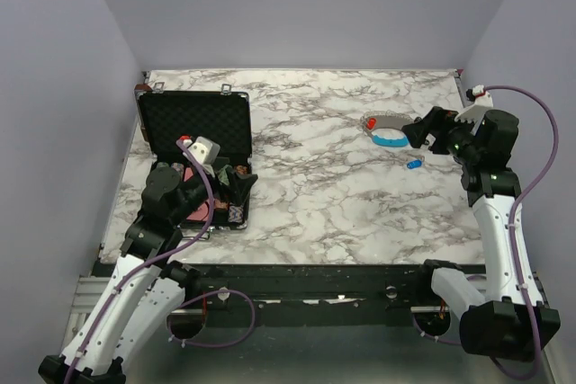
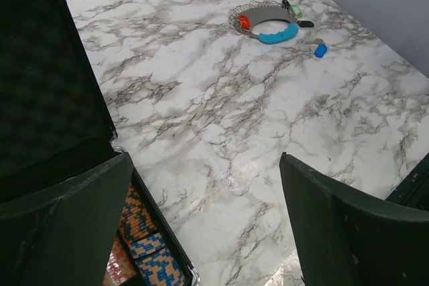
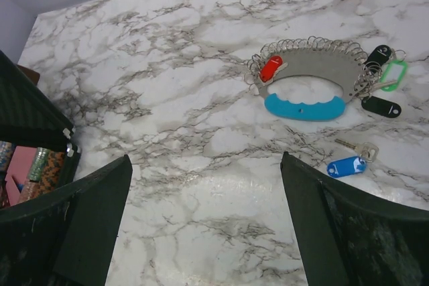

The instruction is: Put the keys on the keyring

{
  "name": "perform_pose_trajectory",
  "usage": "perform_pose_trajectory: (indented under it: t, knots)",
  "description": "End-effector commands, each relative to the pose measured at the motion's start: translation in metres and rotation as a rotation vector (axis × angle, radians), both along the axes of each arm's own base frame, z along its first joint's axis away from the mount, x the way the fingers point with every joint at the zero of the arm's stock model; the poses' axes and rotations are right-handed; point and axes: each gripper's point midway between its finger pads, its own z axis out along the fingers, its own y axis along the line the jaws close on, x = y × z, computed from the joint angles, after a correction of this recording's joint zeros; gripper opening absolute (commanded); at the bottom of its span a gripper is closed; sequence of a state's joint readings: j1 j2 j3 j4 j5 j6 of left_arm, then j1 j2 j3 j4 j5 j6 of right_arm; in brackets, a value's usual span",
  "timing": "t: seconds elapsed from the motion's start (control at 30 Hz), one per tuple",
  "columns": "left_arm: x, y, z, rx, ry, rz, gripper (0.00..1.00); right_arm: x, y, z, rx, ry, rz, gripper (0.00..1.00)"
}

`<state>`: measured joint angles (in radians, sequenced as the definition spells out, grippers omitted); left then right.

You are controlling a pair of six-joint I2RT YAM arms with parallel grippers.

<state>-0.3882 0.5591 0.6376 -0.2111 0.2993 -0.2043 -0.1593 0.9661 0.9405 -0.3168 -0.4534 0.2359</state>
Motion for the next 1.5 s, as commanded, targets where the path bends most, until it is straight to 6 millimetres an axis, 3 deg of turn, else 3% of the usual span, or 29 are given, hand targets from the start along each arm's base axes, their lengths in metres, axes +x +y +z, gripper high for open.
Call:
perform_pose_trajectory:
  t: [0.0,0.23,0.43,0.57,0.93,1.2,1.33,1.47]
  knots:
    - [-0.002,0.0,0.007,-0.007,-0.022,-0.008,0.99,-0.001,0.001,0.006,0.002,-0.037,0.013,1.0]
    - [-0.003,0.0,0.01,-0.007,-0.031,-0.008,0.99,-0.003,0.009,0.004,-0.05,-0.06,0.1,1.0]
    - [-0.006,0.001,0.013,-0.014,-0.049,-0.014,0.99,-0.022,0.038,-0.015,-0.18,-0.103,0.436,1.0]
    - [-0.007,0.0,0.013,-0.017,-0.046,-0.017,0.99,-0.027,0.047,-0.033,-0.272,-0.145,0.613,1.0]
    - [-0.008,-0.001,0.014,-0.017,-0.05,-0.028,0.99,0.02,-0.007,-0.085,-0.478,0.111,0.503,1.0]
    - [-0.007,-0.003,0.012,-0.007,-0.043,-0.04,0.99,0.046,-0.029,-0.133,-0.454,0.321,0.433,1.0]
    - [-0.006,-0.002,0.01,-0.001,-0.039,-0.037,0.99,0.075,-0.048,-0.148,-0.437,0.405,0.294,1.0]
    - [-0.005,-0.001,0.011,0.002,-0.042,-0.03,0.99,0.087,-0.039,-0.157,-0.359,0.452,0.326,1.0]
